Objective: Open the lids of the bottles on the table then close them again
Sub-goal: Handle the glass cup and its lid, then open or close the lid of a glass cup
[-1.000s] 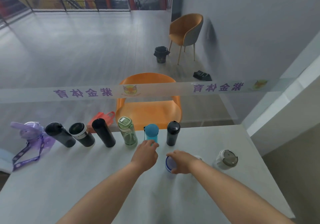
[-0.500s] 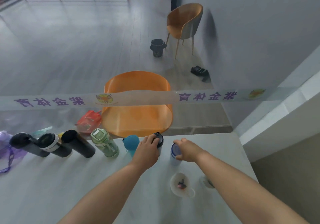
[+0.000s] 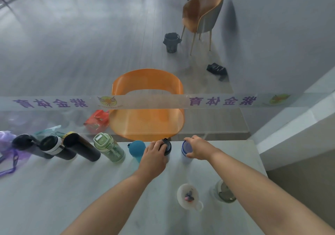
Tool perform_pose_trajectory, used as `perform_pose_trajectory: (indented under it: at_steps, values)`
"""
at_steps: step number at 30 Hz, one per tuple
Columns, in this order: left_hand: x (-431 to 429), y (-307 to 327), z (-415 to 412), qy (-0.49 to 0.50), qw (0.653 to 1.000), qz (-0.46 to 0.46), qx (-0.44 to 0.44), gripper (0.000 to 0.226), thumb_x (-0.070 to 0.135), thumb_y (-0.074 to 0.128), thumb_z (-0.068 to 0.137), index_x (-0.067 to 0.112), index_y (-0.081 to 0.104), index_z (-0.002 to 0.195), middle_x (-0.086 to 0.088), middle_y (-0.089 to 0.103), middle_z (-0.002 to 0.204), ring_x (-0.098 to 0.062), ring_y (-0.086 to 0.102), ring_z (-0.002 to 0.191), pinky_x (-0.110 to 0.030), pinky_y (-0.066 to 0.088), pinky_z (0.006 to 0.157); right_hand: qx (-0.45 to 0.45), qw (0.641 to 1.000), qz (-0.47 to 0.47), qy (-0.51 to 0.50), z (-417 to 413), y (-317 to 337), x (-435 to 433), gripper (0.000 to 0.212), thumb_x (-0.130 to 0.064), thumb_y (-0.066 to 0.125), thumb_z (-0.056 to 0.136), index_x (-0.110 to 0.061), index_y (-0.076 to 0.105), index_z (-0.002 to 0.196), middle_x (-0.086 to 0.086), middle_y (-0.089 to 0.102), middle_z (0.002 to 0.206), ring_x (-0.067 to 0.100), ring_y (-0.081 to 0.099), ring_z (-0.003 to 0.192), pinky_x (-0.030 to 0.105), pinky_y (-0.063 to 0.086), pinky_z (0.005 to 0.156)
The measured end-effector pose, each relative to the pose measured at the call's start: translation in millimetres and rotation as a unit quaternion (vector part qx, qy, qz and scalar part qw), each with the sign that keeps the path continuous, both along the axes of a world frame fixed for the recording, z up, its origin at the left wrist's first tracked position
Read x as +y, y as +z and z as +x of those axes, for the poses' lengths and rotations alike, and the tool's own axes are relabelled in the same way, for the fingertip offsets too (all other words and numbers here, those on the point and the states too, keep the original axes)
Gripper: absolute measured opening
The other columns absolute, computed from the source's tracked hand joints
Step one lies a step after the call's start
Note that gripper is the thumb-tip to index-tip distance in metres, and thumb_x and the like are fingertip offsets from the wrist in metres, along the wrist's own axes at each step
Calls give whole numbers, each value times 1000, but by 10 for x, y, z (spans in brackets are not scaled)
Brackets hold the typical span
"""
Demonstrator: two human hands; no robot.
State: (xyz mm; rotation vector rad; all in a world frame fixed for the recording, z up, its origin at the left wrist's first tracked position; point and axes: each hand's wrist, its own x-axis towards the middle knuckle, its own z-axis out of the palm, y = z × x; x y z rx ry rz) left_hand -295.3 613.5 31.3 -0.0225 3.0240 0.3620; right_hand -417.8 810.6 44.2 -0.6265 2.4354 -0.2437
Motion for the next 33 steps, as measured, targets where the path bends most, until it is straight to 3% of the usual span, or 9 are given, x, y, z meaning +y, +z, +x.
perform_pose_trajectory:
  at_steps: [14, 17, 21, 26, 30, 33]
  values:
    - [8, 134, 63, -23, 999, 23, 5, 42, 22, 44, 92, 15, 45, 133, -3, 41, 142, -25, 34, 128, -41, 31, 108, 13, 1000, 13, -10, 110, 3, 17, 84, -45, 70, 86, -23, 28, 155, 10, 44, 146, 33, 53, 125, 41, 49, 100]
    - [-29, 141, 113, -33, 998, 37, 31, 35, 22, 39, 89, 13, 54, 118, -4, 52, 127, -27, 45, 115, -44, 42, 98, 68, 997, -7, -24, 230, 0, 68, 89, -57, 65, 86, -23, 22, 157, 9, 36, 155, 34, 41, 137, 45, 38, 112]
    - [-86, 78, 245, -56, 996, 22, 63, 35, 28, 26, 87, 12, 58, 91, -4, 60, 100, -29, 53, 93, -41, 47, 78, 129, 989, -48, -55, 543, 39, 164, 74, -50, 59, 92, -22, 30, 153, 9, 35, 157, 32, 39, 139, 42, 32, 114]
    - [-32, 115, 475, -79, 994, 29, 64, 14, 20, 48, 94, 15, 50, 81, -4, 60, 85, -28, 53, 83, -38, 40, 70, 109, 988, -57, -89, 1143, 70, 274, 68, -49, 60, 92, -23, 33, 150, 6, 46, 147, 29, 47, 130, 39, 38, 108]
    - [45, 178, 726, -110, 993, 28, 42, 8, 21, 50, 94, 13, 50, 91, -10, 63, 80, -34, 56, 78, -38, 33, 62, 30, 996, -34, -83, 1696, -46, 278, 80, -54, 67, 82, -31, 31, 151, 2, 46, 143, 27, 47, 131, 40, 39, 106]
    - [61, 143, 870, -112, 993, 20, 16, 16, 16, 47, 95, 19, 50, 110, -9, 65, 85, -32, 58, 76, -38, 42, 62, 14, 999, 16, -47, 1993, -245, 270, 84, -51, 74, 76, -35, 34, 148, 2, 46, 138, 28, 48, 128, 38, 39, 103]
